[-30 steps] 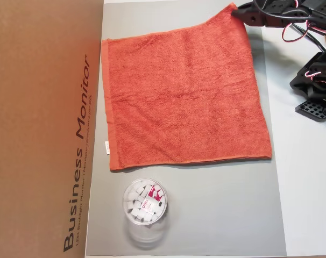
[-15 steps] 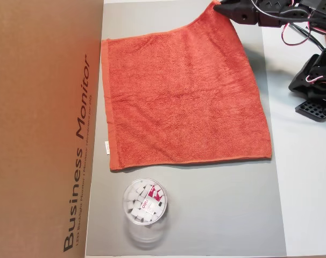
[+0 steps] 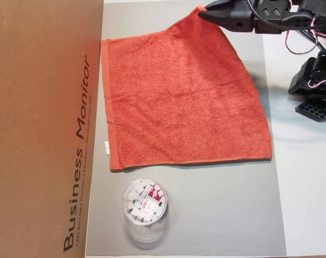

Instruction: Fold the blanket.

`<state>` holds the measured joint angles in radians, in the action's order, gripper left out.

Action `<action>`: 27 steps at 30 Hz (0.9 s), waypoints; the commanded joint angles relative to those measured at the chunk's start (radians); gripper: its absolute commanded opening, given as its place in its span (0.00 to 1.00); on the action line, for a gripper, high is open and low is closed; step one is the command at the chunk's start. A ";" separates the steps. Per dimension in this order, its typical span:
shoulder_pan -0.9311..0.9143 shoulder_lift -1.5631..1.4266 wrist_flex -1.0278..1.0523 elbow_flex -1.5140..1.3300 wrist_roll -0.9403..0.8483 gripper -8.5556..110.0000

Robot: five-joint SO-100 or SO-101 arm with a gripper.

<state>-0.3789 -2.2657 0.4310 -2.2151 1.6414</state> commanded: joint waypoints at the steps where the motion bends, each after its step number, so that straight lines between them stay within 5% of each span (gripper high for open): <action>1: 0.037 0.028 -0.018 0.097 -0.011 0.07; 27: 0.331 0.506 -0.018 0.623 -0.091 0.07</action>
<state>-0.0752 -1.7656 0.4326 -1.6705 1.5754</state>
